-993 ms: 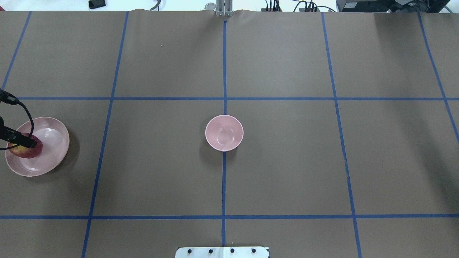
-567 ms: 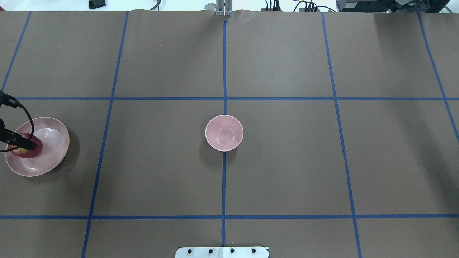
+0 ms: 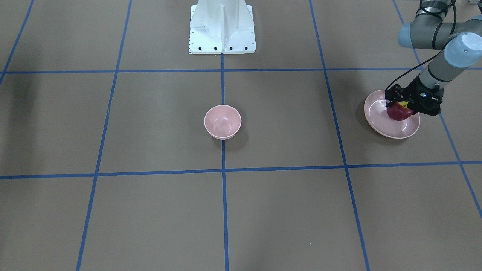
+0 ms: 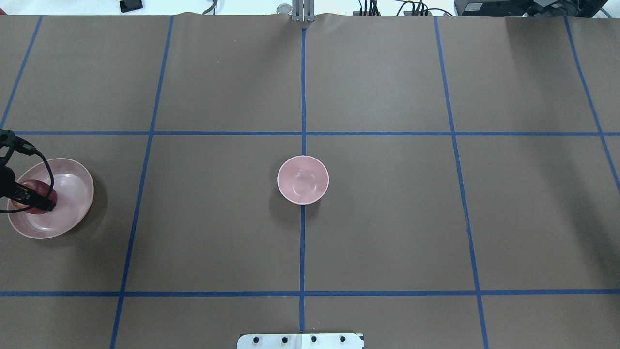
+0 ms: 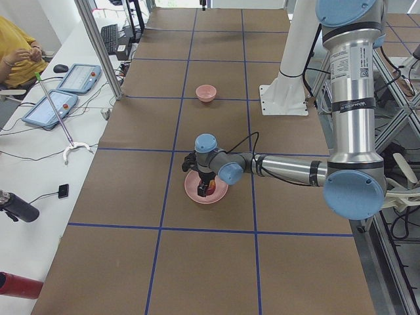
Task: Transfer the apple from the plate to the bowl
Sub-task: 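Lift the red apple with the left gripper and carry it toward the bowl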
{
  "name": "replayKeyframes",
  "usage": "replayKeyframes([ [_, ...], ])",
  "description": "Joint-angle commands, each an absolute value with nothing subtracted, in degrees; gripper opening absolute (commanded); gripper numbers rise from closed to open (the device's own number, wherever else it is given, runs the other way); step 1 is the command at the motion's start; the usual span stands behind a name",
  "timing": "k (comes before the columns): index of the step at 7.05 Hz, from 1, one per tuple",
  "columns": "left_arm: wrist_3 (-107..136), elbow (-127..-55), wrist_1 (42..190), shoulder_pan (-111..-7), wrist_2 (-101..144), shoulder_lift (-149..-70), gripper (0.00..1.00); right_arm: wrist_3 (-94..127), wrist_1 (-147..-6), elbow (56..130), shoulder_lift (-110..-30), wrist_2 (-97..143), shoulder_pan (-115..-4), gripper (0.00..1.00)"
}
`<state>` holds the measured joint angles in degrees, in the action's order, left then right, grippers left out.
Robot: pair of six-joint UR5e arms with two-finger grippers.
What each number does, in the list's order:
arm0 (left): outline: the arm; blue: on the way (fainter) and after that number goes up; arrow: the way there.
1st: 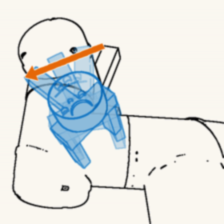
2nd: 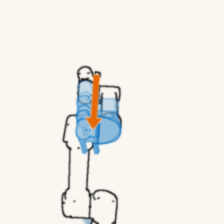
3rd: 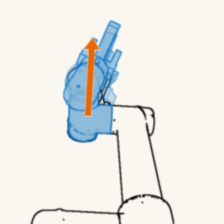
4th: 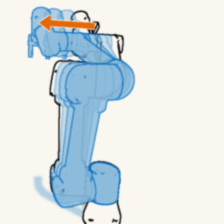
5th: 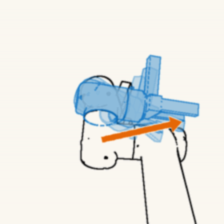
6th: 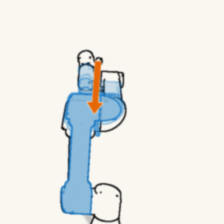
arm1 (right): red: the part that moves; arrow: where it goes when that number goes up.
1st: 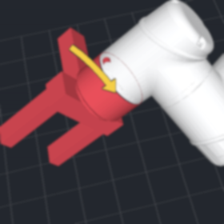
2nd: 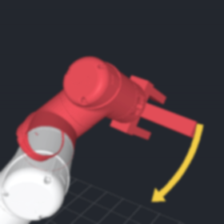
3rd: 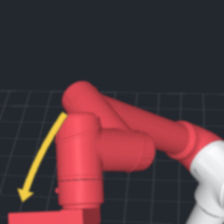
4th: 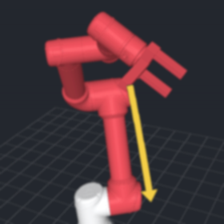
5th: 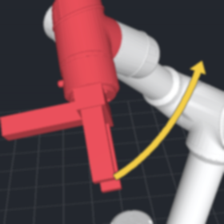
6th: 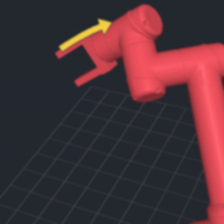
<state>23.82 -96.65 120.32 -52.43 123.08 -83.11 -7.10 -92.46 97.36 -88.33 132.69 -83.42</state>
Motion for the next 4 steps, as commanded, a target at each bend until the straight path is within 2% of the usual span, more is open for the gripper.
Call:
replayKeyframes([
  [1, 23.82, -96.59, 120.67, -51.33, 123.13, -83.32, 0.7, -7.03, -92.46, 97.29, -88.33, 132.71, -83.41, 1.0],
  [2, 23.91, -96.94, 121.98, -51.33, 123.13, -83.58, 0.38, -7.03, -92.46, 97.29, -88.33, 132.71, -83.41, 1.0],
  [3, 23.82, -98.42, 121.99, -51.59, 123.13, -83.5, 0.25, -7.12, -92.46, 97.29, -88.33, 132.71, -83.41, 1.0],
  [4, 23.73, -101.66, 121.47, -51.68, 124.18, -83.06, 0.16, -7.12, -92.46, 97.29, -88.42, 132.71, -83.41, 1.0],
])
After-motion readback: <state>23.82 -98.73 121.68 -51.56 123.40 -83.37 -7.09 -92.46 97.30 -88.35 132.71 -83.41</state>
